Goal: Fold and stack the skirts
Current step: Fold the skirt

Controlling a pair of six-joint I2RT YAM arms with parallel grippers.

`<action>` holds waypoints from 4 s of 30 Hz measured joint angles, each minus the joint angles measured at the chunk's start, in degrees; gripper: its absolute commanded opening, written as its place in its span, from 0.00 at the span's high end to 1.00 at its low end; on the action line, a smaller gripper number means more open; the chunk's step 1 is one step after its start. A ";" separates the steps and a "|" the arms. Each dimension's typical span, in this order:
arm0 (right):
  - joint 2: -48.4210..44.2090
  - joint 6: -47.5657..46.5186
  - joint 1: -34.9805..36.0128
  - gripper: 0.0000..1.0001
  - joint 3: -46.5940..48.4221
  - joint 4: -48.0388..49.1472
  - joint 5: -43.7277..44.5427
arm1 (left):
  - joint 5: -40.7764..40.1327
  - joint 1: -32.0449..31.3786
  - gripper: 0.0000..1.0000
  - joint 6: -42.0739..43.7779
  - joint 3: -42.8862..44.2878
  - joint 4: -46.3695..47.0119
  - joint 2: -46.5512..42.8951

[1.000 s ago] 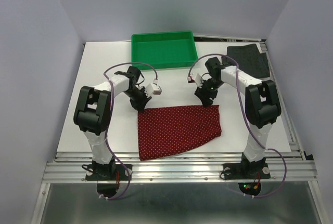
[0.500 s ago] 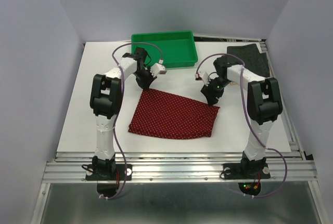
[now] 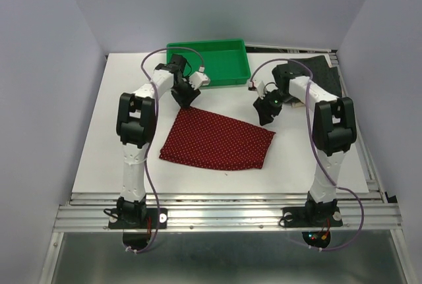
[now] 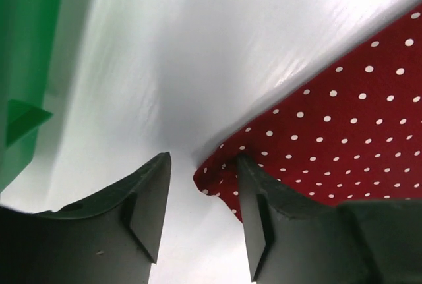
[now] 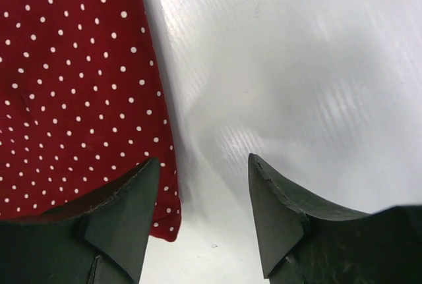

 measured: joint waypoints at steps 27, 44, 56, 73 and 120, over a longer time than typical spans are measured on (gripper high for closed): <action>-8.59 2.49 1.64 0.44 -17.73 5.51 3.02 | -1.27 0.26 0.60 0.94 -50.16 12.79 -37.31; -14.08 12.55 10.60 0.41 -28.17 2.23 -8.00 | -1.16 -0.07 0.57 -7.32 -10.25 13.97 -4.20; -12.98 25.29 18.73 0.36 -22.47 4.09 -17.40 | -0.55 -0.42 0.40 -10.43 -24.15 14.23 -24.44; -11.80 32.11 11.41 0.42 -11.19 2.12 -14.23 | -19.15 -44.19 0.27 -16.70 -60.43 19.74 -60.35; -0.98 25.05 12.39 0.37 -16.85 10.43 -25.11 | -20.28 -62.69 1.00 -23.30 -51.04 20.96 -46.36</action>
